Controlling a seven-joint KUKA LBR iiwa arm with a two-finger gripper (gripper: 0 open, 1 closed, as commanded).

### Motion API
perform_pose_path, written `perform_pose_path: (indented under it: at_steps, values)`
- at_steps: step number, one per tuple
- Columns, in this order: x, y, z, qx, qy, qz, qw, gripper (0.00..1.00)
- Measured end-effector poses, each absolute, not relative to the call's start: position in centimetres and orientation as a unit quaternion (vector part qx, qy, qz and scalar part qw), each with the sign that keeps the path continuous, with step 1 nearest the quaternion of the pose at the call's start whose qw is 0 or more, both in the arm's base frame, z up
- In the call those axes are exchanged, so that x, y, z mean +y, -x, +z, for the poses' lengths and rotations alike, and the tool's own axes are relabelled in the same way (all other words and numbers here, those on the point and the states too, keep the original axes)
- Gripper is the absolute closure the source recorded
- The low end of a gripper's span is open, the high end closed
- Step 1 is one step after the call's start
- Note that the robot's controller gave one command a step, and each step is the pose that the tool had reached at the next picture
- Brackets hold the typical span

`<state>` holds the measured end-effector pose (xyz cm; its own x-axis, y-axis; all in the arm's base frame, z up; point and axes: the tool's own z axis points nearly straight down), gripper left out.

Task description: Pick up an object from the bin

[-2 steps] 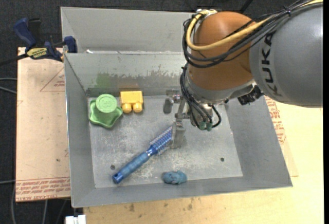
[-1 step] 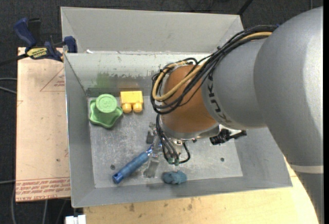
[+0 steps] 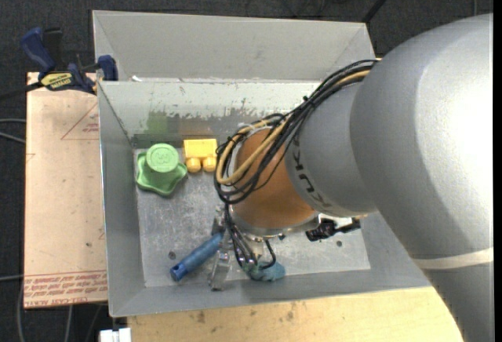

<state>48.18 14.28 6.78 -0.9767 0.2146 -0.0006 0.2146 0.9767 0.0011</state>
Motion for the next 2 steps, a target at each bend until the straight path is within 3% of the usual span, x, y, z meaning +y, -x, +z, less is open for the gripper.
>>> perform_pose_path:
  at_steps: [1,2]
  values:
    - [14.2,-48.2,7.0,0.994,-0.11,0.001,0.0,1.0]
    - [12.6,-53.3,27.1,1.0,-0.02,0.001,0.005,1.0]
